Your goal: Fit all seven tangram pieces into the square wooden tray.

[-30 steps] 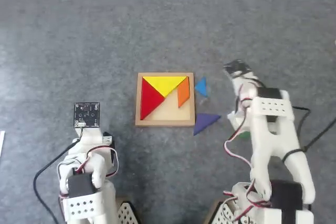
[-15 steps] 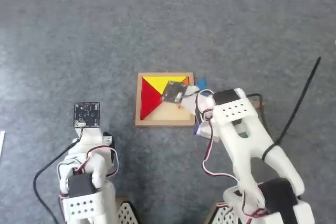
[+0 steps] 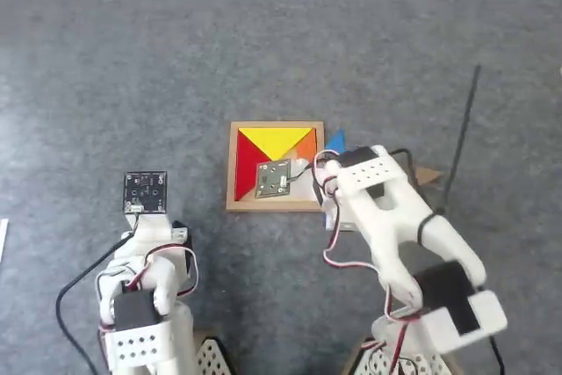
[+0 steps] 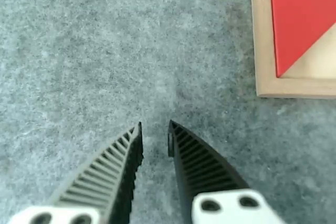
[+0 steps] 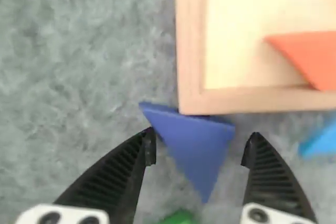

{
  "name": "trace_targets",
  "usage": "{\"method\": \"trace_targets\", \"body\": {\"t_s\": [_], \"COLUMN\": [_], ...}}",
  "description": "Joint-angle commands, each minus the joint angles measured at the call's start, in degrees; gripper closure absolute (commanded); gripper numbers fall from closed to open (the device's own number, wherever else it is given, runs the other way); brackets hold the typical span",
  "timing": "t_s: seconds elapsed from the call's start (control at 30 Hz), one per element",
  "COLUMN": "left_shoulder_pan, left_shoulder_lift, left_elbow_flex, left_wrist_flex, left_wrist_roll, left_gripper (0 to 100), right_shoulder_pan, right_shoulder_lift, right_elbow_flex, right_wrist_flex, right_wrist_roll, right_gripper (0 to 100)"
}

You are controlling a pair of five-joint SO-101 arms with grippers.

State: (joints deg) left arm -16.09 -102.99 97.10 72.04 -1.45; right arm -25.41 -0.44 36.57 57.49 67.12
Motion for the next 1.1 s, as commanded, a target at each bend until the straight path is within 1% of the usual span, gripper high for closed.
{"method": "trace_targets", "body": {"t_s": [0.0, 0.13, 0.2, 0.27, 0.53, 0.63, 0.77, 0.9, 1.07], "left_shoulder_pan": [0.18, 0.18, 0.18, 0.18, 0.18, 0.18, 0.18, 0.18, 0.18], "left_shoulder_lift": [-1.05, -1.05, -1.05, -1.05, -1.05, -1.05, -1.05, -1.05, -1.05], "left_elbow_flex": [-0.66, -0.66, -0.66, -0.66, -0.66, -0.66, -0.66, -0.66, -0.66], "left_wrist_flex": [0.18, 0.18, 0.18, 0.18, 0.18, 0.18, 0.18, 0.18, 0.18], "left_wrist_roll": [0.0, 0.0, 0.0, 0.0, 0.0, 0.0, 0.0, 0.0, 0.0], "left_gripper": [92, 92, 92, 92, 92, 92, 92, 92, 92], "right_shoulder_pan": [-0.66, -0.66, -0.75, -0.66, 1.71, 3.47, 5.23, 5.41, 5.41], "right_shoulder_lift": [0.48, 0.84, 0.75, 0.84, 0.75, 0.31, 0.31, 0.84, 1.1], "right_elbow_flex": [-4.22, -3.43, -2.2, -1.85, -1.85, -2.2, -3.25, -7.12, -7.03], "right_wrist_flex": [-1.01, -2.51, -2.59, -2.77, -2.59, -2.42, -0.66, 4.0, 4.7], "right_wrist_roll": [1.05, 1.32, 3.25, 3.43, 3.25, 0.62, -0.09, -5.36, -5.54], "right_gripper": [72.2, 75.3, 76.9, 77.9, 77.9, 77.9, 77.9, 77.9, 77.9]}}
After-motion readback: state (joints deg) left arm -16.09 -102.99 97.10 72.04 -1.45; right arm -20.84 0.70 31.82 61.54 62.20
